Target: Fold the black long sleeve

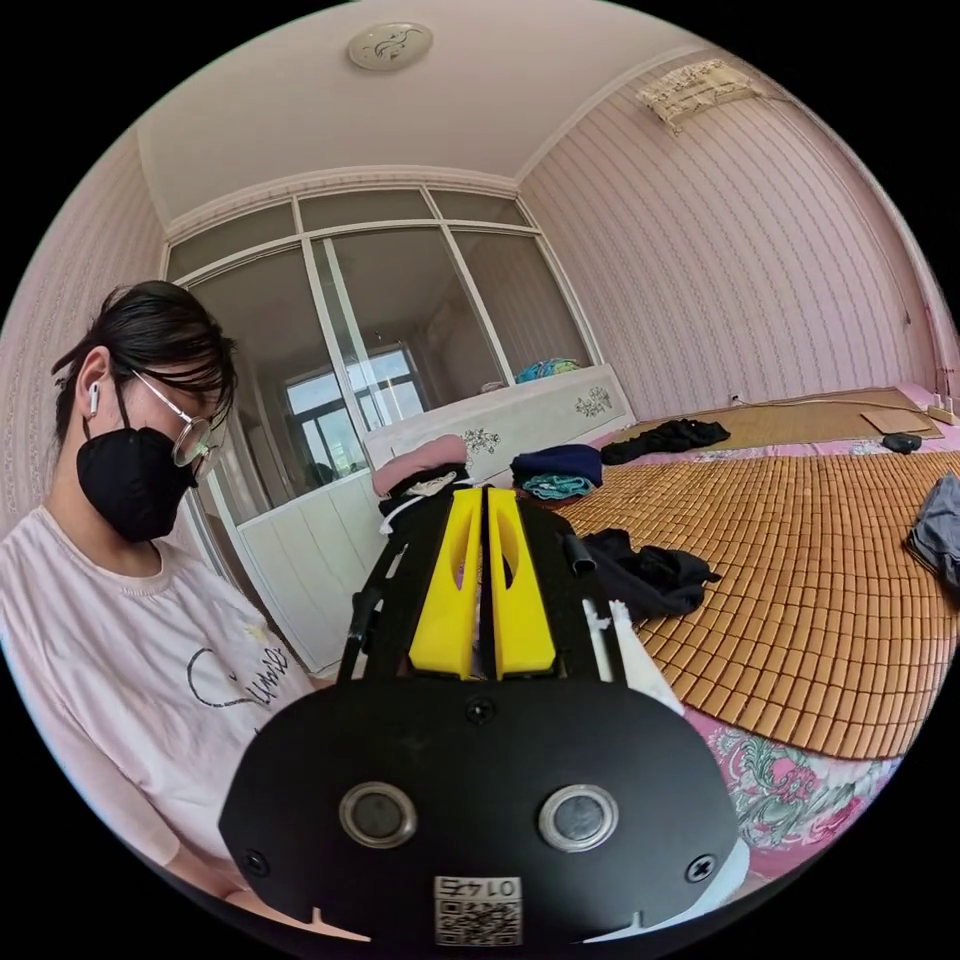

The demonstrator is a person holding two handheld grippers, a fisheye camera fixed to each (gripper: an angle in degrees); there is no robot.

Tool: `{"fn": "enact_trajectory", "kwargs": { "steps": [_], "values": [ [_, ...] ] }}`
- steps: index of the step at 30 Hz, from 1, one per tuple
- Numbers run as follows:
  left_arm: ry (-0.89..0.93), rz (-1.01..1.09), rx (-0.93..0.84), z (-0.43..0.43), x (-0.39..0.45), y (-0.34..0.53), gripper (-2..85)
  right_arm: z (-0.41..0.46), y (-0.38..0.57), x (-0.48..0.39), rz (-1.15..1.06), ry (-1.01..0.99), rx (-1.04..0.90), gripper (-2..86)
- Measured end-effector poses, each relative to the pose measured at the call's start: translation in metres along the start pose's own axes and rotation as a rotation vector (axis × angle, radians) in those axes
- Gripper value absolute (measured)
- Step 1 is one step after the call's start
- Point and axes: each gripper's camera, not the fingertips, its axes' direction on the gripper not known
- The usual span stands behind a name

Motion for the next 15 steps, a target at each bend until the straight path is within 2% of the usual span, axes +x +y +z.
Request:
{"fn": "enact_trajectory", "kwargs": {
  "steps": [3, 8, 12, 15],
  "values": [
    [0.116, 0.06, 0.121, -0.058, 0.016, 0.014, -0.9, -0.029, 0.006, 0.004, 0.021, 0.083, 0.025, 0.4],
    [0.066, 0.125, 0.359, -0.174, 0.039, 0.016, -1.0, -0.07, 0.016, 0.019, 0.075, 0.173, 0.105, 0.4],
    [0.019, 0.226, 0.42, -0.208, 0.056, -0.02, -1.0, -0.069, 0.011, 0.048, 0.138, 0.185, 0.139, 0.3],
    [-0.046, 0.331, 0.4, -0.211, 0.078, -0.082, -1.0, -0.045, -0.017, 0.089, 0.148, 0.286, 0.103, 0.2]
  ]
}}
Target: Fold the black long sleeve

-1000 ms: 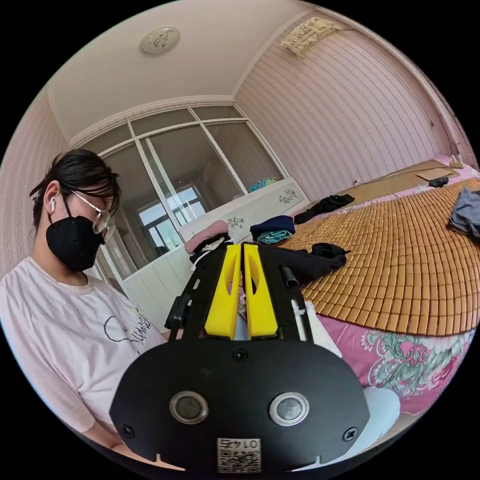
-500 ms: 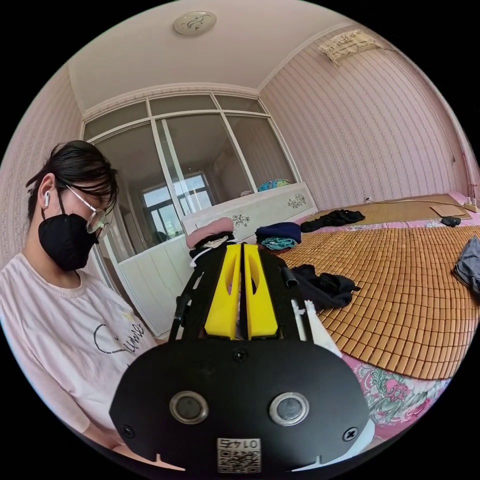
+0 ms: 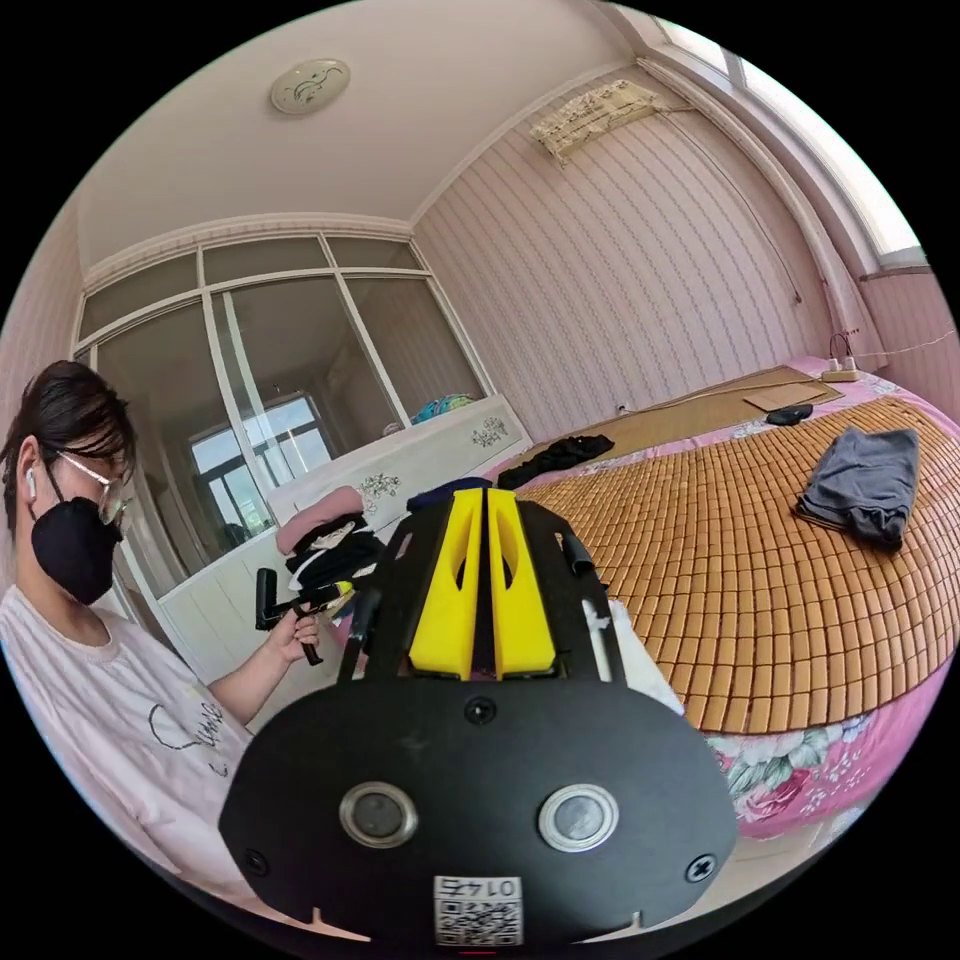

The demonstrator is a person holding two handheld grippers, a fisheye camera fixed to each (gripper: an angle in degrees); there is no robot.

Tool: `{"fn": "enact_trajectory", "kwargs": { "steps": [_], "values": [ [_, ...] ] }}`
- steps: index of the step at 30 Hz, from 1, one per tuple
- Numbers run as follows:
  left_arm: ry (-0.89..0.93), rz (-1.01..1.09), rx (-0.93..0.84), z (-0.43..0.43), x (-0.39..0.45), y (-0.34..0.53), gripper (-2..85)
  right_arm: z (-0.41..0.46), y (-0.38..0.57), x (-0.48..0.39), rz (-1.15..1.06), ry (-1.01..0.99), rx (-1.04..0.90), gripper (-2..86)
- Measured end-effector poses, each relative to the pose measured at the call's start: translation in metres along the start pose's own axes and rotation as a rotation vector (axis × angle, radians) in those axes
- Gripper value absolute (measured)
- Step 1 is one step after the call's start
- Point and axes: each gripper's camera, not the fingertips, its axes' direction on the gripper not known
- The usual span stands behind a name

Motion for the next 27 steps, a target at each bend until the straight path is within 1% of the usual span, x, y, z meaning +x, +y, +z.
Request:
{"fn": "enact_trajectory", "kwargs": {
  "steps": [2, 3, 4, 5, 6, 7, 8, 9, 10, 12, 15, 17, 18, 19, 20, 21, 22, 23, 24, 25, 27],
  "values": [
    [0.028, -0.008, -0.045, 0.034, -0.008, -0.069, -1.0, 0.037, -0.04, 0.034, 0.085, 0.062, -0.054, 0.1],
    [0.032, -0.012, -0.053, 0.041, -0.009, -0.087, -1.0, 0.059, -0.077, 0.055, 0.13, 0.071, -0.045, 0.0],
    [0.006, -0.033, -0.023, 0.048, -0.006, -0.128, -1.0, 0.077, -0.122, 0.065, 0.143, 0.07, -0.008, 0.0],
    [0.009, -0.015, 0.052, 0.04, 0.005, -0.172, -1.0, 0.083, -0.146, 0.065, 0.144, 0.066, 0.011, 0.0],
    [0.016, 0.002, 0.1, 0.031, 0.014, -0.194, -1.0, 0.083, -0.195, 0.052, 0.118, 0.043, 0.099, -0.1],
    [0.026, 0.05, 0.191, 0.008, 0.038, -0.234, -1.0, 0.075, -0.238, 0.026, 0.044, 0.025, 0.175, -0.1],
    [0.074, 0.116, 0.272, -0.015, 0.062, -0.263, -1.0, 0.067, -0.254, 0.01, 0.001, 0.013, 0.229, -0.1],
    [0.115, 0.146, 0.294, -0.026, 0.072, -0.275, -1.0, 0.05, -0.275, -0.019, -0.082, -0.03, 0.35, 0.0],
    [0.175, 0.16, 0.303, -0.042, 0.085, -0.29, -1.0, 0.036, -0.286, -0.041, -0.141, -0.074, 0.407, 0.0],
    [0.16, 0.15, 0.289, -0.057, 0.093, -0.296, -1.0, 0.024, -0.29, -0.057, -0.189, -0.106, 0.39, 0.1],
    [0.092, 0.19, 0.231, -0.059, 0.083, -0.266, -1.0, 0.016, -0.253, -0.047, -0.229, -0.106, 0.283, 0.1],
    [0.123, 0.121, 0.084, -0.037, 0.053, -0.226, -1.0, 0.019, -0.211, -0.024, -0.204, -0.074, 0.19, 0.1],
    [0.133, 0.098, 0.047, -0.031, 0.045, -0.213, -1.0, 0.021, -0.176, -0.004, -0.175, -0.051, 0.125, 0.1],
    [0.152, 0.06, -0.024, -0.019, 0.03, -0.183, -1.0, 0.024, -0.136, 0.017, -0.132, -0.037, 0.053, 0.1],
    [0.16, 0.049, -0.095, -0.008, 0.018, -0.151, -1.0, 0.024, -0.116, 0.027, -0.104, -0.031, 0.024, 0.1],
    [0.15, 0.044, -0.134, -0.003, 0.012, -0.134, -1.0, 0.024, -0.072, 0.048, -0.028, -0.016, -0.015, 0.1],
    [0.104, 0.03, -0.209, 0.008, 0.001, -0.101, -1.0, 0.026, -0.027, 0.068, 0.066, -0.015, -0.069, 0.0],
    [0.043, 0.007, -0.271, 0.019, -0.01, -0.069, -1.0, 0.028, -0.006, 0.077, 0.109, -0.018, -0.107, 0.0],
    [0.018, -0.005, -0.308, 0.025, -0.016, -0.054, -1.0, 0.034, 0.033, 0.093, 0.19, -0.002, -0.192, -0.1],
    [-0.016, -0.044, -0.385, 0.036, -0.028, -0.027, -1.0, 0.04, 0.067, 0.104, 0.258, 0.036, -0.274, -0.2],
    [-0.063, -0.114, -0.446, 0.045, -0.044, 0.006, -0.9, 0.045, 0.1, 0.111, 0.306, 0.108, -0.354, -0.2]
  ]
}}
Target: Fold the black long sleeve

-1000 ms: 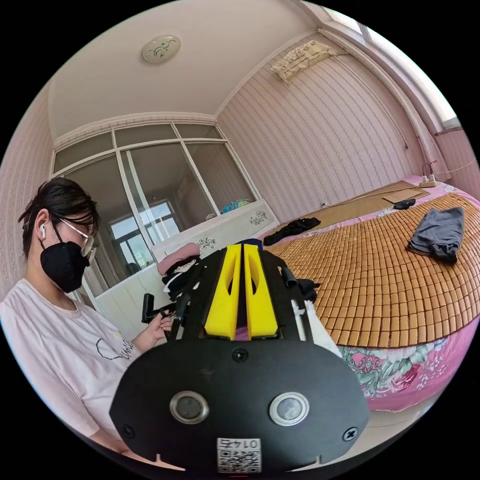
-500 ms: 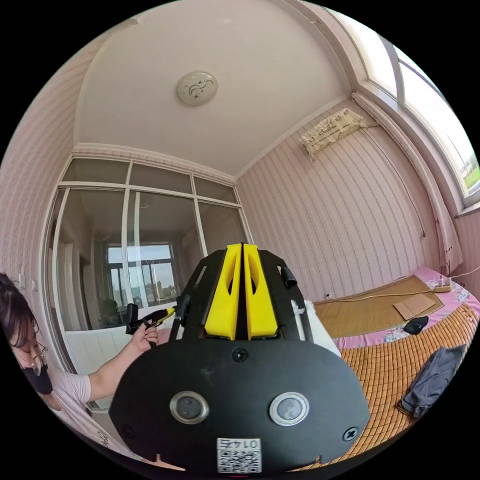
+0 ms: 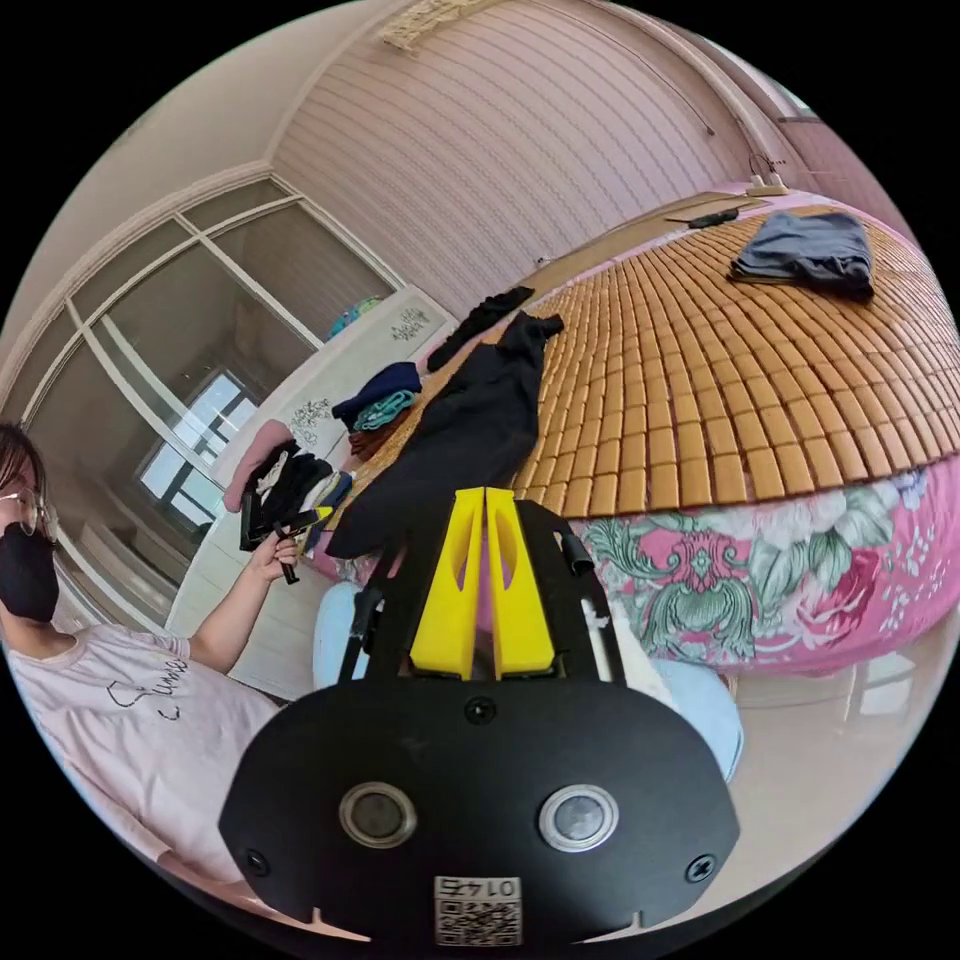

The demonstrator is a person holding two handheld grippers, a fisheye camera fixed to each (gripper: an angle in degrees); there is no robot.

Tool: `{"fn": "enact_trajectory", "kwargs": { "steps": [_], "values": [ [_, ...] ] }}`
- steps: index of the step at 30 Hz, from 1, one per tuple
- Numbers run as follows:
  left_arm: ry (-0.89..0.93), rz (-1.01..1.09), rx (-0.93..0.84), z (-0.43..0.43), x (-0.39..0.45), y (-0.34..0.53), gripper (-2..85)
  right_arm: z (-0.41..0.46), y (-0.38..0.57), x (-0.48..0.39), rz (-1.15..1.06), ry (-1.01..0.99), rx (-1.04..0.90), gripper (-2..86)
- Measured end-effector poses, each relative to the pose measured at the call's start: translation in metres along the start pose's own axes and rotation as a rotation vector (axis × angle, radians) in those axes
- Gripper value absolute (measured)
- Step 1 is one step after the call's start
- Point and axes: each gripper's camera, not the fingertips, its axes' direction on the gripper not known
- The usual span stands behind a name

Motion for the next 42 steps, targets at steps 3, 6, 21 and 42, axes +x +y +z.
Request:
{"fn": "enact_trajectory", "kwargs": {
  "steps": [3, 6, 21, 42],
  "values": [
    [0.02, -0.088, -0.016, 0.013, -0.017, 0.031, -0.8, 0.005, 0.016, 0.005, 0.012, 0.051, -0.041, -0.3],
    [0.048, -0.106, 0.031, 0.01, -0.012, 0.058, 0.1, 0.0, 0.011, 0.002, -0.007, 0.069, -0.042, -0.3],
    [-0.048, 0.086, 0.075, 0.013, 0.042, 0.068, -0.8, -0.016, -0.014, 0.008, -0.026, 0.063, 0.01, -0.3],
    [-0.05, -0.062, 0.114, -0.018, -0.002, 0.114, -1.0, 0.088, -0.016, -0.007, -0.108, 0.192, -0.332, 9.9]
  ]
}}
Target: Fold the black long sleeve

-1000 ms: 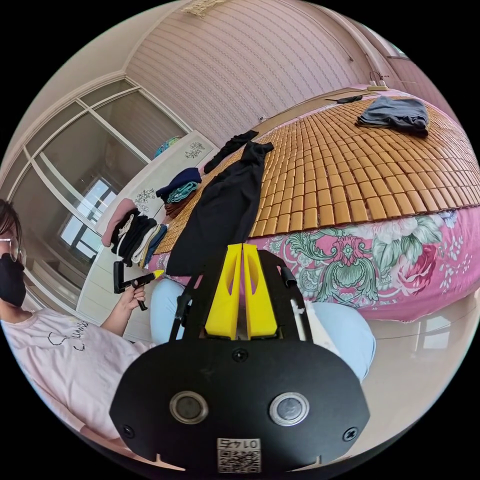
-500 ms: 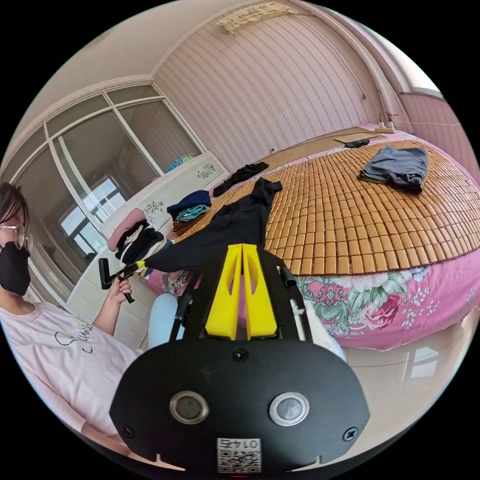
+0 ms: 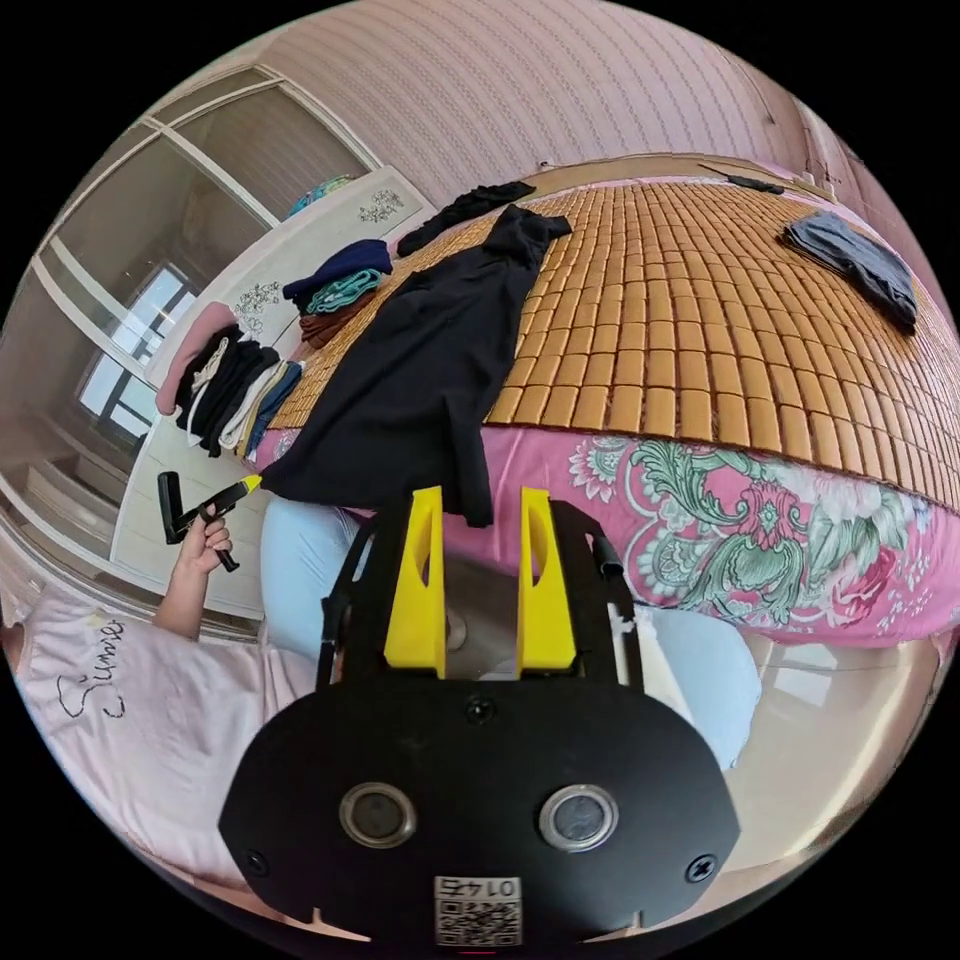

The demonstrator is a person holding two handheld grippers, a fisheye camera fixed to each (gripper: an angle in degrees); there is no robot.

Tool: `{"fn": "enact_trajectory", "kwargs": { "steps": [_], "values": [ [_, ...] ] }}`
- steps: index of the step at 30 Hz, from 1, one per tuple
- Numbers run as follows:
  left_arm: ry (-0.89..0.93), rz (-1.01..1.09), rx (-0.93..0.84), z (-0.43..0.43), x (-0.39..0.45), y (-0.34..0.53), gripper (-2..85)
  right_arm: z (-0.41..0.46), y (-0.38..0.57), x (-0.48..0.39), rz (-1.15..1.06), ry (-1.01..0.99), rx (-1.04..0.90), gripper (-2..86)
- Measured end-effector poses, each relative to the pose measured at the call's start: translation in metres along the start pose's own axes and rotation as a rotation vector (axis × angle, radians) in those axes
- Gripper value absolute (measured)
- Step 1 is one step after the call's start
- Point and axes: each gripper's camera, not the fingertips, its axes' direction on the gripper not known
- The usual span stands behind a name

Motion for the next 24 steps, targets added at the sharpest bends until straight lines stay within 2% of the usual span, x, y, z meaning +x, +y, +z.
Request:
{"fn": "enact_trajectory", "kwargs": {
  "steps": [2, 4, 9, 16, 20, 24],
  "values": [
    [0.001, 0.0, 0.004, -0.002, -0.004, -0.004, -1.0, 0.016, -0.01, -0.011, -0.042, 0.06, -0.057, 6.2],
    [0.007, -0.005, 0.007, -0.003, -0.008, -0.006, -1.0, 0.02, -0.012, -0.018, -0.089, 0.244, -0.085, 1.1],
    [0.049, 0.019, -0.01, -0.004, -0.011, -0.004, -1.0, -0.004, 0.001, -0.003, -0.074, 0.005, -0.139, 0.3],
    [0.015, -0.024, -0.145, 0.038, -0.025, 0.01, -0.6, 0.002, 0.019, 0.028, 0.005, -0.091, -0.199, 0.7],
    [-0.097, -0.009, -0.146, 0.026, -0.031, 0.004, 1.4, 0.004, 0.011, 0.03, -0.008, -0.036, -0.255, 1.5],
    [-0.235, 0.128, -0.087, 0.019, -0.016, -0.039, 2.1, -0.015, -0.037, 0.033, -0.058, 0.061, -0.161, 3.5]
  ]
}}
